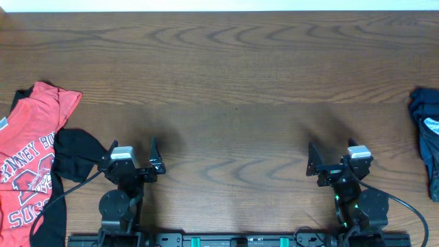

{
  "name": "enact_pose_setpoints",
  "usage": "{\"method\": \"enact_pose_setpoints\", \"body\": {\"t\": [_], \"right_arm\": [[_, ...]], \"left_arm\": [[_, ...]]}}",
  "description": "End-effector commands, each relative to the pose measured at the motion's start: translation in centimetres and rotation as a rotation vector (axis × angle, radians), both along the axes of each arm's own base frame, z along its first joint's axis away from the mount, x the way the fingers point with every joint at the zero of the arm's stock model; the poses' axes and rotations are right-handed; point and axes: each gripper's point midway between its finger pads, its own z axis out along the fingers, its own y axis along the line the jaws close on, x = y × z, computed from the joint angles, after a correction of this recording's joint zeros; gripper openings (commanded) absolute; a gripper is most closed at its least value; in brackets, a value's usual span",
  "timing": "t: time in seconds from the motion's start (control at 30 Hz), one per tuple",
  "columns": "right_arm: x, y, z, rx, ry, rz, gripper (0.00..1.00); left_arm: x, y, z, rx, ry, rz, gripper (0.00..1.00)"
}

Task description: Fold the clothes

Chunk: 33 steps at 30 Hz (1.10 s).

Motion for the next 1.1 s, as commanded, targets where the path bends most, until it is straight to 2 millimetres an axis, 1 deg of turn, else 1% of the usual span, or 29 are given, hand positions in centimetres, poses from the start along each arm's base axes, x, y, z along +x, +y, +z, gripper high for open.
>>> {"method": "enact_pose_setpoints", "body": {"t": [0.0, 0.83, 0.93, 1.07], "right_arm": [[0.0, 0.3, -0.2, -0.008, -0.001, 0.017, 0.99], [0.0, 0.3, -0.2, -0.008, -0.002, 0.017, 0.99], [0.0, 0.3, -0.2, -0.009, -0.002, 0.017, 0.99], [0.0, 0.3, -0.2, -0.009, -0.001, 0.017, 0.99]], "left_arm": [[0.0, 0.2, -1.9, 0.014, 0.045, 0.008, 0.98], [0.1, 0.1, -1.8, 0.013, 0.045, 0.006, 0.98], [0.0, -0.3, -1.5, 0.01, 0.041, -0.018, 0.98], [-0.2, -0.4, -0.5, 0.001, 0.054, -0.024, 0.98]]}}
